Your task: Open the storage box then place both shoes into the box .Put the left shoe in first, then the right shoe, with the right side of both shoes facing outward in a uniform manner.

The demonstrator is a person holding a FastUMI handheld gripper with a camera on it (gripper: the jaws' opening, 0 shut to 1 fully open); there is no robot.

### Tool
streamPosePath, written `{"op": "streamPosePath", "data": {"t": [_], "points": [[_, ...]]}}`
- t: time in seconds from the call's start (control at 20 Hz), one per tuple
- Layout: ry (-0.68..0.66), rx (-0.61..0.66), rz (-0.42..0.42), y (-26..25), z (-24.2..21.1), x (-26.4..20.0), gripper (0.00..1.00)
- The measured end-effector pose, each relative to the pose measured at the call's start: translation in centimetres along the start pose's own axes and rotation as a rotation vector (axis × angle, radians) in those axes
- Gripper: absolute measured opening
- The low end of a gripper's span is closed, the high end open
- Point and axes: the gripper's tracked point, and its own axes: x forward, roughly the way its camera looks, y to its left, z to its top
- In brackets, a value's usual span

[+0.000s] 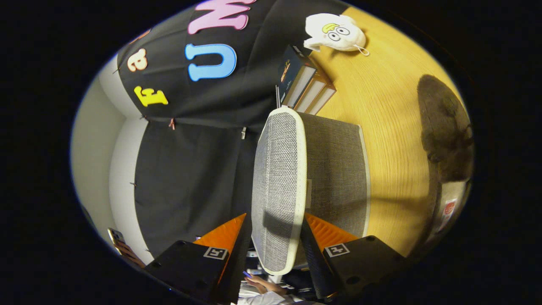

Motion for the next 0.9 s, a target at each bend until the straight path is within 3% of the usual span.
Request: {"op": "streamPosePath", "data": {"t": [0.2,0.55,0.9], "points": [[-0.072,0.031,0.007,-0.1,1.1,-0.5,0.05],[-0.121,-0.152,0.039,7.0,0.9,0.4,0.05],[-0.079,-0.429,0.003,14.9,-2.1,6.1,0.09]]}}
